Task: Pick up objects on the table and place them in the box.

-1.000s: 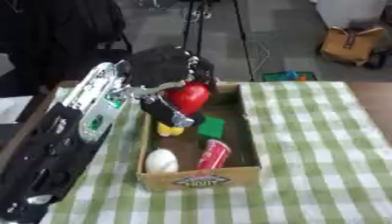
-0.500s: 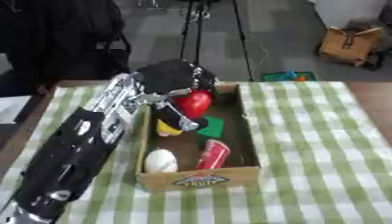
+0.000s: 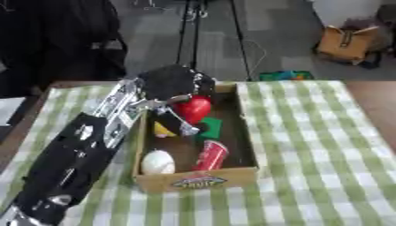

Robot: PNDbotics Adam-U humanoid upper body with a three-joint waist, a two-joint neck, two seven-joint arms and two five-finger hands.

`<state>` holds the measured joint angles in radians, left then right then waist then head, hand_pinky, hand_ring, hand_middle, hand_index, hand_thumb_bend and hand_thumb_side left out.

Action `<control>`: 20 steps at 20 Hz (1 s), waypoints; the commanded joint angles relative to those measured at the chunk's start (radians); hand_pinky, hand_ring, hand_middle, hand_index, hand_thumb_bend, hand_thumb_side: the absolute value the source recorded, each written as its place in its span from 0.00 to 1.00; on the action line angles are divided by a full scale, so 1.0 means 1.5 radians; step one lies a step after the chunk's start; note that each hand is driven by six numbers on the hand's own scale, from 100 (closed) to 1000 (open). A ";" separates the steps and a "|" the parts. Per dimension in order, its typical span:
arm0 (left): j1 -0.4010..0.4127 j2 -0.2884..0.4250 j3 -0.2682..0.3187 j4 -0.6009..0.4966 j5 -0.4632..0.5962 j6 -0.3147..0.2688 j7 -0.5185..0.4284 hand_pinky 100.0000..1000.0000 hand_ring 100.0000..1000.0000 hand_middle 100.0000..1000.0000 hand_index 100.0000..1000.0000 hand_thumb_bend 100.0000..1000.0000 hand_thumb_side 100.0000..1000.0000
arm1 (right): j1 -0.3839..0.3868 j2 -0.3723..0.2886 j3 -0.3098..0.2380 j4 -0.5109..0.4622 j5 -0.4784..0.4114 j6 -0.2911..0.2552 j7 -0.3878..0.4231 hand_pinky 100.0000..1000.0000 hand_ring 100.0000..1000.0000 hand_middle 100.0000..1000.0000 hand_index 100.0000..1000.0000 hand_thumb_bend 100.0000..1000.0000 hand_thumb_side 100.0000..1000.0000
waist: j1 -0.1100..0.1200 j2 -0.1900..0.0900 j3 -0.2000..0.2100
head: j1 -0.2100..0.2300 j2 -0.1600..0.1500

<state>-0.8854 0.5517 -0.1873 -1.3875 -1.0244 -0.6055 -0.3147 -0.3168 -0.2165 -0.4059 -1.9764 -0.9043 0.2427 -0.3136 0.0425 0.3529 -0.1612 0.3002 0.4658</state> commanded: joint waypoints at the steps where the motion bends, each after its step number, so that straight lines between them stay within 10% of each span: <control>1: -0.017 0.010 0.002 -0.024 -0.002 0.000 -0.038 0.20 0.56 0.50 0.66 0.00 0.43 | -0.007 -0.011 0.000 -0.016 0.001 0.001 -0.002 0.67 0.63 0.43 0.43 0.00 0.27 | -0.001 -0.014 -0.001 | -0.002 0.003; 2: -0.018 0.011 0.002 -0.028 0.002 0.001 -0.055 0.57 0.81 0.65 0.78 0.00 0.58 | -0.007 -0.011 0.000 -0.016 0.002 0.001 -0.002 0.67 0.63 0.43 0.43 0.00 0.27 | -0.001 -0.014 0.000 | -0.002 0.003; 3: -0.018 0.011 0.001 -0.032 0.007 0.003 -0.075 0.57 0.81 0.65 0.78 0.00 0.58 | -0.007 -0.011 0.000 -0.016 0.002 0.001 -0.002 0.67 0.63 0.43 0.43 0.00 0.27 | -0.001 -0.015 0.000 | -0.003 0.003; 4: -0.018 0.012 0.002 -0.035 0.014 0.005 -0.093 0.87 0.99 0.79 0.89 0.00 0.83 | -0.007 -0.012 0.000 -0.016 0.002 0.000 -0.002 0.67 0.63 0.43 0.43 0.00 0.27 | -0.001 -0.015 0.000 | -0.003 0.004; 6: -0.018 0.011 0.002 -0.036 0.038 0.014 -0.138 0.99 1.00 0.88 0.96 0.00 0.93 | -0.006 -0.012 0.000 -0.016 0.002 0.000 -0.003 0.67 0.63 0.43 0.43 0.00 0.27 | -0.001 -0.016 0.000 | -0.003 0.004; 14: -0.021 0.012 0.009 -0.061 0.122 0.048 -0.250 1.00 1.00 1.00 1.00 0.00 1.00 | -0.006 -0.012 0.000 -0.016 0.003 0.000 -0.005 0.67 0.63 0.43 0.43 0.00 0.27 | 0.000 -0.017 0.000 | -0.004 0.002; 20: -0.020 0.012 0.039 -0.116 0.167 0.046 -0.205 1.00 1.00 1.00 1.00 0.00 1.00 | -0.006 -0.011 -0.001 -0.016 0.002 -0.002 -0.005 0.67 0.63 0.44 0.44 0.00 0.27 | -0.003 -0.017 0.002 | -0.021 0.014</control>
<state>-0.8899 0.5517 -0.1531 -1.5256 -0.7910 -0.4972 -0.6033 -0.3168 -0.2165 -0.4057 -1.9764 -0.9043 0.2421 -0.3205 0.0422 0.3526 -0.1580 0.2758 0.4770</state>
